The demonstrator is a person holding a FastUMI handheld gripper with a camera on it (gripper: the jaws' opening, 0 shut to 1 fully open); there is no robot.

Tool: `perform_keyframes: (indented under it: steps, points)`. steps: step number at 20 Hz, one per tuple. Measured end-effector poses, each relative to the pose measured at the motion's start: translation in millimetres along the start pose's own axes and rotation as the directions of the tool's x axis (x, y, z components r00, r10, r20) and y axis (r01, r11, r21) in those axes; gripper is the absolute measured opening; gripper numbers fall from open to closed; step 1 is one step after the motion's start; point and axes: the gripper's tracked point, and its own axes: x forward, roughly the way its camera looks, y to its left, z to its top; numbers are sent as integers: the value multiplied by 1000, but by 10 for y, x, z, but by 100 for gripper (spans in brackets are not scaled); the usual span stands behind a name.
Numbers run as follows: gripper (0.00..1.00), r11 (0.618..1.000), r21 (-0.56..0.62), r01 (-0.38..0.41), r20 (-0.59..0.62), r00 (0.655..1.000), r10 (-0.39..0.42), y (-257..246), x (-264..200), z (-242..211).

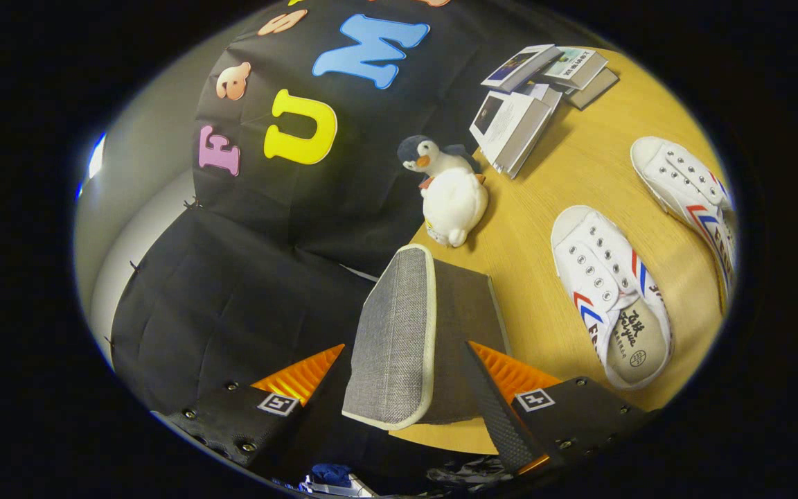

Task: Open the storage box then place both shoes into the box .Put the left shoe in first, then the right shoe, with the right side of both shoes facing outward in a uniform manner.

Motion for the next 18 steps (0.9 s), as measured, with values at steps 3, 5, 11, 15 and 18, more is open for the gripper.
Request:
perform_keyframes:
  steps: [3,5,11,15,18]
  points:
    - [98,997,71,-33,-36,999,36,-2,85,-130]
    - [94,991,123,-50,-74,995,60,2,145,-257]
    - [48,985,167,-35,-134,989,57,-24,293,-433]
    - [15,977,207,-55,-69,995,71,-25,307,-268]
    - [4,981,189,-45,-98,993,65,37,296,-291]
